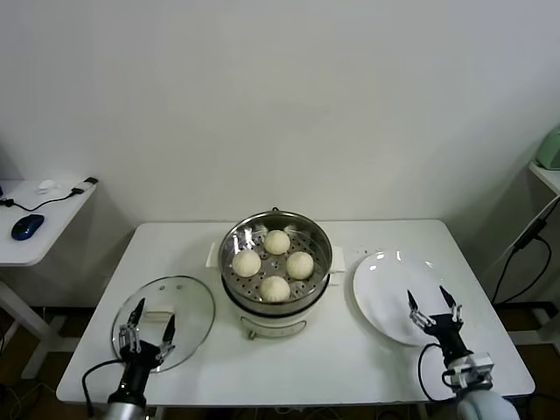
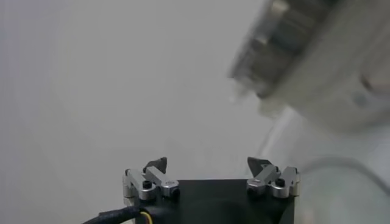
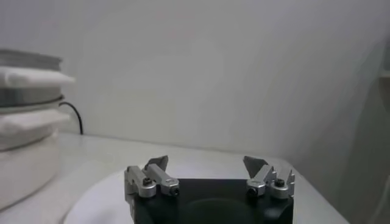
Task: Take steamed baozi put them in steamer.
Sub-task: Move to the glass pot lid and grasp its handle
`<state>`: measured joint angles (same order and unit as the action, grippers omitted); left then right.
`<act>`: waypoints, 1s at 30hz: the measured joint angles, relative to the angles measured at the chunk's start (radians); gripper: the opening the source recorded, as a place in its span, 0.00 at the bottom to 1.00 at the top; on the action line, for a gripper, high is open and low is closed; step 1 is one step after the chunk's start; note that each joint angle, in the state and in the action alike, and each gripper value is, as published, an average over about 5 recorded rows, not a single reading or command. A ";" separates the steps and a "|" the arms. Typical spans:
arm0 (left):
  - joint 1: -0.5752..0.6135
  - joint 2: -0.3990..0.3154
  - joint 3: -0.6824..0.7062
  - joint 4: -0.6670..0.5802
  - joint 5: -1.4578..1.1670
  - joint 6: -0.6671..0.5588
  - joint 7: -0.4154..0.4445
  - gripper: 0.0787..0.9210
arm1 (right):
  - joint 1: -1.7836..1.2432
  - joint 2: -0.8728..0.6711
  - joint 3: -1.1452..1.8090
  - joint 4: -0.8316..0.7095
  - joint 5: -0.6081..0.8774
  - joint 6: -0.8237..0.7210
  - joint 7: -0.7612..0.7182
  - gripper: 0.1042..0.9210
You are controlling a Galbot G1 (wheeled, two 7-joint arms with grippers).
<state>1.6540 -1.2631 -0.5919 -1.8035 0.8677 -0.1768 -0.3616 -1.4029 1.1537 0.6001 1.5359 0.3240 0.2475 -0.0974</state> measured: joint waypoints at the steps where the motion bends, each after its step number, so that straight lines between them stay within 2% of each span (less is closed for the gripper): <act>1: -0.007 0.006 -0.001 0.021 0.037 0.011 -0.006 0.88 | -0.008 0.011 0.004 0.001 -0.011 0.000 0.003 0.88; 12: -0.094 0.029 -0.002 0.197 0.264 0.113 -0.045 0.88 | -0.059 0.084 0.034 0.003 -0.083 -0.001 0.032 0.88; 30: -0.242 -0.004 0.038 0.300 0.361 0.246 -0.021 0.87 | -0.087 0.124 0.053 0.005 -0.122 -0.002 0.042 0.88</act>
<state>1.4118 -1.2676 -0.5543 -1.5032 1.2283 0.0696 -0.3826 -1.4897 1.2777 0.6530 1.5407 0.2020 0.2453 -0.0551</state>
